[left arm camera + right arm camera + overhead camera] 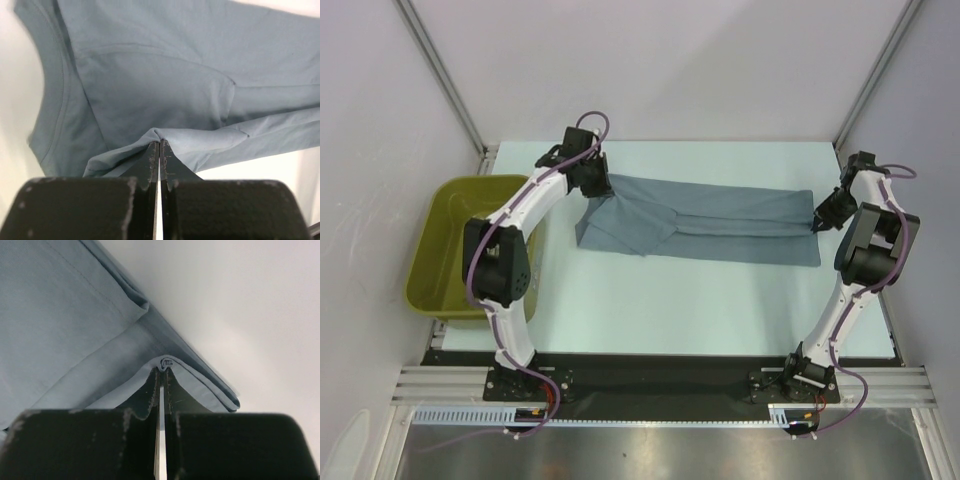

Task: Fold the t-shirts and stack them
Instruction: Fold the tshirt

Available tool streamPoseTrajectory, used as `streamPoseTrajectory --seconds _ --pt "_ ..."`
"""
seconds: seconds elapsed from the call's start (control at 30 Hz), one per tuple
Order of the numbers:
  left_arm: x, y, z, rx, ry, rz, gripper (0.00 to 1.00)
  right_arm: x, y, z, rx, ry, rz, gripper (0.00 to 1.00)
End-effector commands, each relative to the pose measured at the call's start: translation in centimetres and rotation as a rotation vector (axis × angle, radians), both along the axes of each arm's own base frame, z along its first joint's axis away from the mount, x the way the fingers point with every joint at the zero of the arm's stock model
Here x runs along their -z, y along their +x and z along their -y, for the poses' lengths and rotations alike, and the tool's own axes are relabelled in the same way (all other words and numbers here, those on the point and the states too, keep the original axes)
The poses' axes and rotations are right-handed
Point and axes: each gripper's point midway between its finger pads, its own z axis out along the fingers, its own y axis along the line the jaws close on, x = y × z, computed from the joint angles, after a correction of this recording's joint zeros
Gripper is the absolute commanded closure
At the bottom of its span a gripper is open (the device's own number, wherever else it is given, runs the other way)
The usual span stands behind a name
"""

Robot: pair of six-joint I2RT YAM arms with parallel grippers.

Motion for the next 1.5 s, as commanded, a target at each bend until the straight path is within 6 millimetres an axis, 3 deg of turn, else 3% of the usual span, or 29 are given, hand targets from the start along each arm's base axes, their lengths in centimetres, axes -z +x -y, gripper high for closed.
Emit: streamPoseTrajectory --seconds 0.0,0.5,0.77,1.07,1.13,1.17,1.3,1.4,1.47 --pt "-2.1 2.2 0.4 -0.008 -0.046 0.056 1.0 -0.6 0.9 1.1 0.013 -0.013 0.017 1.0" --pt "-0.9 5.0 1.0 -0.017 -0.084 0.026 1.0 -0.1 2.2 1.4 0.014 0.003 0.023 1.0" --pt "-0.4 6.2 -0.2 -0.054 -0.081 0.023 1.0 0.2 2.9 1.7 0.021 0.01 0.029 1.0" --pt "1.0 6.7 -0.3 -0.057 -0.086 -0.018 0.99 0.5 3.7 1.6 0.026 0.022 0.033 0.9" --pt "1.6 6.8 -0.2 -0.058 -0.088 -0.032 0.92 0.4 3.7 1.6 0.026 0.026 0.029 0.8" --pt "1.8 6.7 -0.4 -0.069 -0.078 -0.045 0.81 -0.2 4.1 1.7 0.025 0.021 0.044 0.75" --pt "1.6 6.6 -1.6 -0.113 -0.023 -0.033 0.55 -4.1 4.9 2.2 -0.013 -0.078 0.081 0.52" --pt "-0.5 6.5 -2.6 -0.138 0.006 0.016 0.43 -7.4 5.3 2.4 -0.048 -0.19 0.114 0.46" --pt "-2.5 6.2 -2.7 -0.129 0.007 0.057 0.37 -8.9 5.2 1.2 -0.062 -0.195 0.135 0.45"
